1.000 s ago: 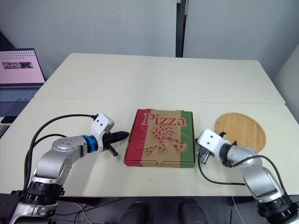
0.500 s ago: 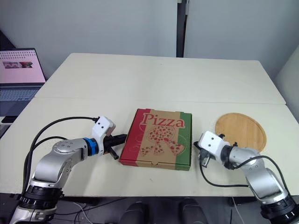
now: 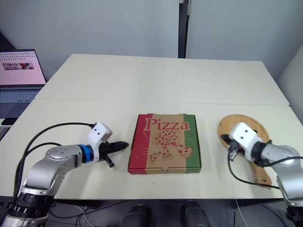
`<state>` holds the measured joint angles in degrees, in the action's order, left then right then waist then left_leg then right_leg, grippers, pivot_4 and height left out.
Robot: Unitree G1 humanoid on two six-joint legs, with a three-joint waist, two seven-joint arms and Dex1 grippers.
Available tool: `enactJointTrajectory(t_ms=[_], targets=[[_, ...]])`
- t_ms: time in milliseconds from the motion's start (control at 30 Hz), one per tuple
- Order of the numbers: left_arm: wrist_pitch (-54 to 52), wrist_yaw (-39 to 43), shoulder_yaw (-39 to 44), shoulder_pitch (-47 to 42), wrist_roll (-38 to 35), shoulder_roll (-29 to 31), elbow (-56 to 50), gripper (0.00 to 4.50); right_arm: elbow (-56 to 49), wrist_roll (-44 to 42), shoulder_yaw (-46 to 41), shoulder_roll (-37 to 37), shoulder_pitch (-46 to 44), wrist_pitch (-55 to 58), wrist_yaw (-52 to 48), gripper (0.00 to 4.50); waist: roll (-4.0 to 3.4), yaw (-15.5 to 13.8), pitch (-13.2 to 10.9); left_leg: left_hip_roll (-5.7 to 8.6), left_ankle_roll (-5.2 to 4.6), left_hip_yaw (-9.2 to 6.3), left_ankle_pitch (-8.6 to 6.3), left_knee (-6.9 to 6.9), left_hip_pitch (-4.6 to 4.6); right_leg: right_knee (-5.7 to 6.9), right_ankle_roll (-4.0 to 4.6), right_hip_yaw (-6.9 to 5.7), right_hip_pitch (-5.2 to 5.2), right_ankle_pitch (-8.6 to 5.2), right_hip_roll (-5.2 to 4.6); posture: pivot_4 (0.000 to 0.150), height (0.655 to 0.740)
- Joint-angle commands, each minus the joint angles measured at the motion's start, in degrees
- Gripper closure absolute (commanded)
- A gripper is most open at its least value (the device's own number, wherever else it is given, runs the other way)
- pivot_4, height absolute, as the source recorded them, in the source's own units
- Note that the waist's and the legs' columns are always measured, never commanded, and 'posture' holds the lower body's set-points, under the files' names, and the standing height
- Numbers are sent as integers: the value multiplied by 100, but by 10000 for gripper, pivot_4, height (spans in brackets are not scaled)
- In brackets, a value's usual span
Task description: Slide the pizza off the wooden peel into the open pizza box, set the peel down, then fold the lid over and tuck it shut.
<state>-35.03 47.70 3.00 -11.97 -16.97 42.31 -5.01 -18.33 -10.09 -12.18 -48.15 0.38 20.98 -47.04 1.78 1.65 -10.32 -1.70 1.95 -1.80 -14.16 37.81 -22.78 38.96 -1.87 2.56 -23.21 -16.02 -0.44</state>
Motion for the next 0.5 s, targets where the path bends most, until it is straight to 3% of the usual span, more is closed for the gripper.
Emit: enactJointTrajectory(t_ms=[33,233,400,500], targets=[[810,160,595,54,160,470,538,45000,590,67,-1112,-403,500,-802,-241,44640,0,-3,0,2,0,3,0,-1,0,-2,1,1,0,0,-2,1500,7400],[1827,547,1098,279,497,1460,1573,45000,1495,-135,-1905,-895,1223,-1210,-943,44640,0,1,0,-2,-1,20,0,-4,7,-5,-2,8,0,-3,-8,1500,7400],[2139,862,1304,162,411,1821,2241,45000,1901,-139,-1938,-1012,1114,-1342,-1065,44640,-4,27,-2,-8,-1,39,-1,-9,20,-4,8,15,1,-9,-10,1500,7400],[2177,959,1375,93,277,1745,2311,45000,2115,-55,-1823,-1028,916,-1469,-1041,44640,-4,26,-2,-7,-1,41,-1,-10,20,-4,1,14,0,-4,-12,1500,7400]])
